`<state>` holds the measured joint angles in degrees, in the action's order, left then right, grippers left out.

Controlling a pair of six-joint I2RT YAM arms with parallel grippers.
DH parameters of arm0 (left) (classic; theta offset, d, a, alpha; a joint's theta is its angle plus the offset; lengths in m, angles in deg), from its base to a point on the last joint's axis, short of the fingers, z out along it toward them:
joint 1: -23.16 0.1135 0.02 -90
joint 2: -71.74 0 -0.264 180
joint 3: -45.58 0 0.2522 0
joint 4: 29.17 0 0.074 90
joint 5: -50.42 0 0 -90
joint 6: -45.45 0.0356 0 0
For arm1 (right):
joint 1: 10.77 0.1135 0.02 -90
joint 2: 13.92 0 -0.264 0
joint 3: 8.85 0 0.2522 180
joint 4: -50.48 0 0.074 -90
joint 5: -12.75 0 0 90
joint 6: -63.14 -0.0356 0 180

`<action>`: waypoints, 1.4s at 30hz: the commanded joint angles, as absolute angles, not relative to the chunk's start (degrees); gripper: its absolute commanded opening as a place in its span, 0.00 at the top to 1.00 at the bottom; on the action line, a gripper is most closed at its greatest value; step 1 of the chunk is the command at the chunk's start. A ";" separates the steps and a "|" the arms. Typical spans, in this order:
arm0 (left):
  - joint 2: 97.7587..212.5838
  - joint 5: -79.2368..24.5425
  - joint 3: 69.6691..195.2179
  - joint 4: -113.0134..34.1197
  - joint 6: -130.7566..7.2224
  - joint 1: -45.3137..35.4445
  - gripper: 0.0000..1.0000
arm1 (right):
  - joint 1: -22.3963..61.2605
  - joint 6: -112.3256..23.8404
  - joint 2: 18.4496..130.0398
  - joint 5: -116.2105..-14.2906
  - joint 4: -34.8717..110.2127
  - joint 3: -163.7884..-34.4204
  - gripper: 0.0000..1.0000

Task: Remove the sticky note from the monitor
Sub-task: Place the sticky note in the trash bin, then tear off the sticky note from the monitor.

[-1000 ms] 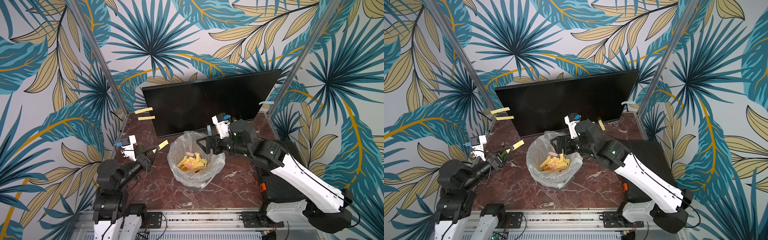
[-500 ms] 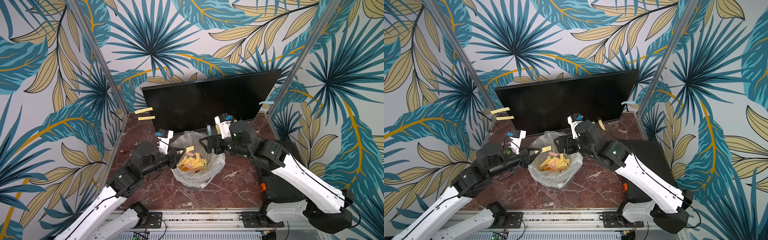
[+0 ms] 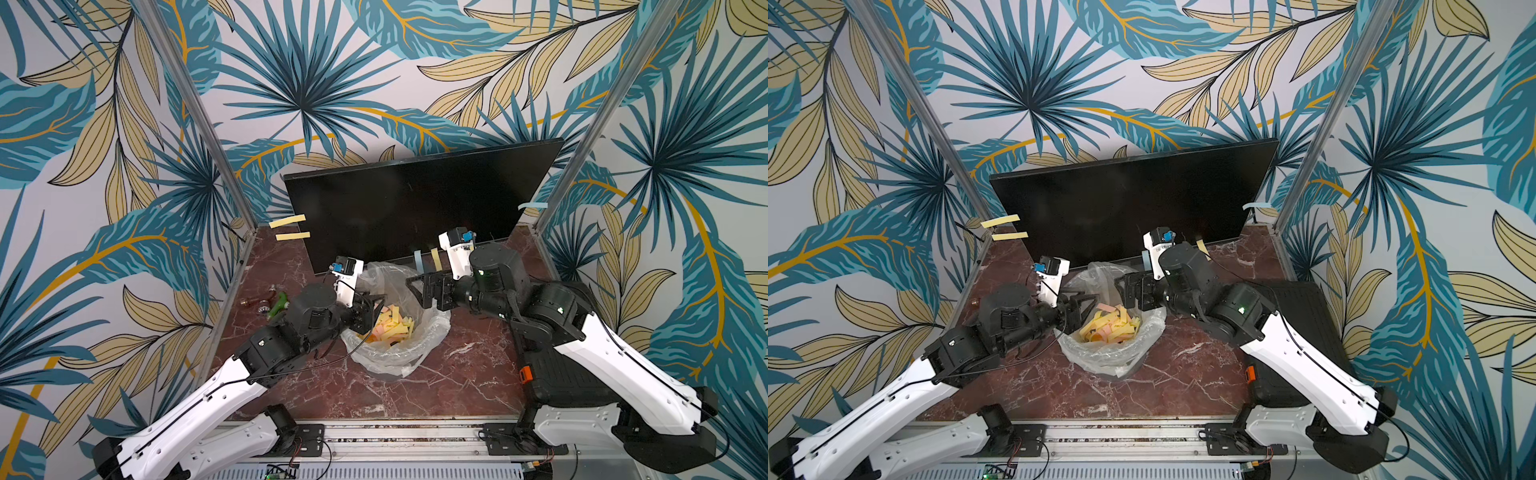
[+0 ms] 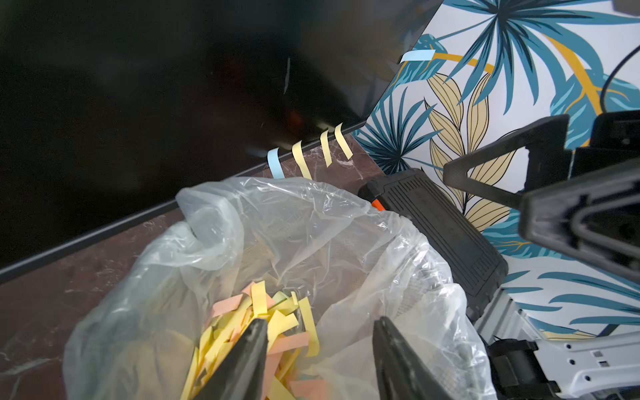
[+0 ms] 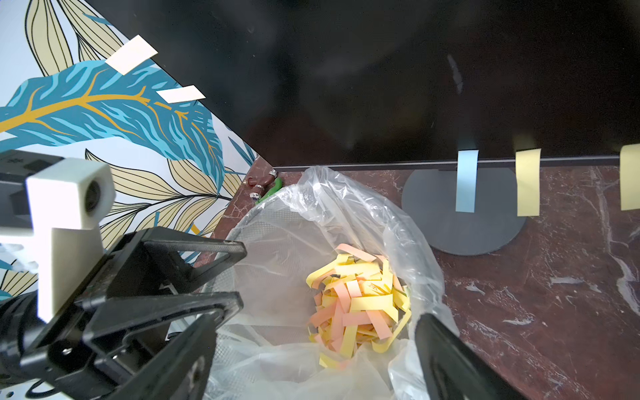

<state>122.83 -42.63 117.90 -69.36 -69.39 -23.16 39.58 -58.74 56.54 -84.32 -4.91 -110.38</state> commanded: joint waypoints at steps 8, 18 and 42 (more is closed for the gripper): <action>114.01 -52.08 117.16 -68.75 -67.70 -23.35 0.21 | 39.63 -57.68 55.77 -83.36 -3.83 -110.39 0.06; 94.99 -70.85 109.31 -72.58 -66.05 -23.25 0.00 | 39.60 -57.53 57.75 -77.48 -0.82 -113.10 0.05; 100.04 -70.94 110.55 -68.19 -57.61 -8.98 0.00 | 39.85 -59.20 64.92 -66.91 5.23 -116.13 0.07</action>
